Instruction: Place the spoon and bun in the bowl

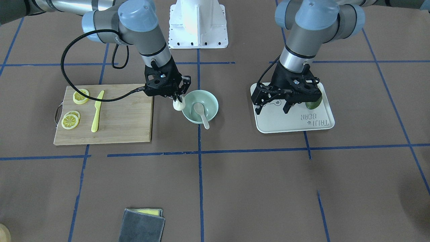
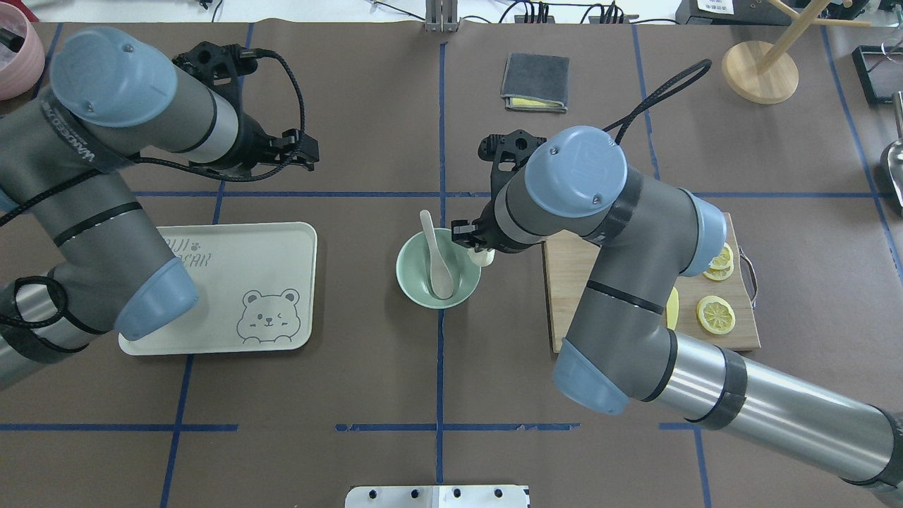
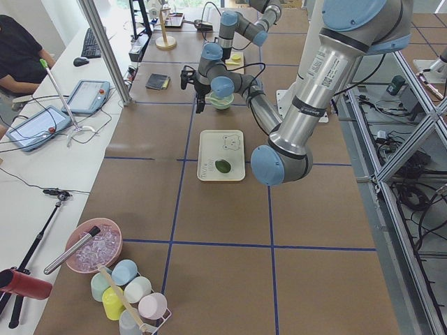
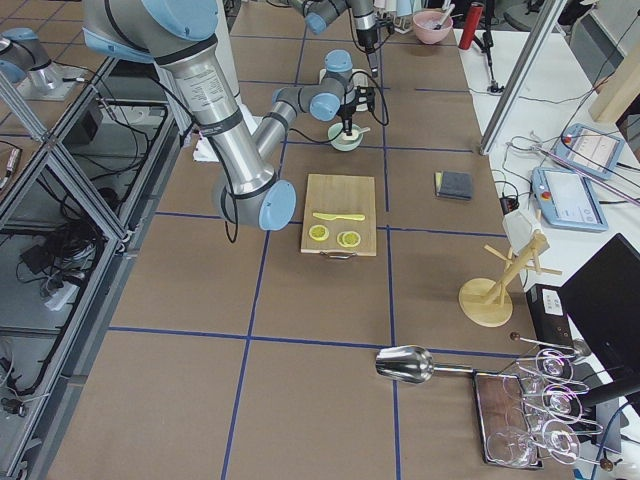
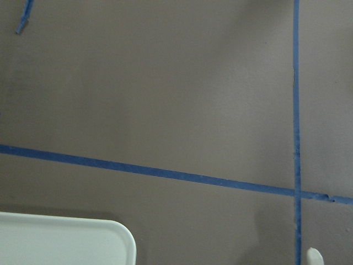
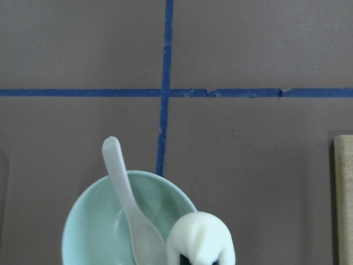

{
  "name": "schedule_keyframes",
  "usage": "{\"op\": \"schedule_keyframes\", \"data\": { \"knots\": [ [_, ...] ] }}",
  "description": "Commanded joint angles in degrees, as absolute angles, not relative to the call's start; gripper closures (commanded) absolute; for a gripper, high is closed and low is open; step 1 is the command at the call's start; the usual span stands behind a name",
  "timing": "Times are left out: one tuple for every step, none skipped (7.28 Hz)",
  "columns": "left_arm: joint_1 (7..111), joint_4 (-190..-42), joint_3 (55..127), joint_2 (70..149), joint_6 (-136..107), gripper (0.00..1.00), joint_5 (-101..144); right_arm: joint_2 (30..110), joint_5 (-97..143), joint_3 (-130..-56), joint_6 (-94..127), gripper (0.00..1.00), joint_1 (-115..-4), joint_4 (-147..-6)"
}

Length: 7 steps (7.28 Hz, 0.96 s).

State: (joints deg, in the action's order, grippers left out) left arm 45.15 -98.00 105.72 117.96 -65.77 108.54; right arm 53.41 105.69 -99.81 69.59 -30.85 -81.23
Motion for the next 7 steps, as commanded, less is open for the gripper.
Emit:
{"op": "schedule_keyframes", "data": {
  "knots": [
    [48.2, -97.2, 105.9, 115.0, -57.3, 0.00, 108.5, 50.3, 103.9, -97.4, 70.3, 1.00, -28.9, -81.2],
    [50.2, -97.1, 105.9, 113.7, -53.3, 0.00, 108.5, 49.5, 103.7, -96.6, 70.3, 1.00, -28.7, -81.2],
    [51.6, -97.1, 106.0, 112.3, -50.4, 0.00, 108.5, 48.4, 103.7, -95.8, 70.3, 1.00, -28.7, -81.1],
    [52.5, -97.1, 106.0, 111.2, -48.1, 0.00, 108.6, 48.3, 103.7, -95.7, 70.5, 0.29, -28.7, -80.9],
    [53.2, -97.1, 105.9, 110.7, -46.2, 0.00, 108.6, 48.2, 103.7, -95.8, 70.5, 0.00, -28.8, -80.9],
    [54.0, -97.1, 105.8, 109.4, -43.6, 0.00, 108.6, 48.2, 103.7, -95.9, 70.5, 0.00, -28.8, -80.9],
    [55.3, -97.1, 105.8, 109.0, -41.5, 0.00, 108.6, 48.1, 103.7, -95.9, 70.6, 0.00, -28.9, -80.9]
  ]
}}
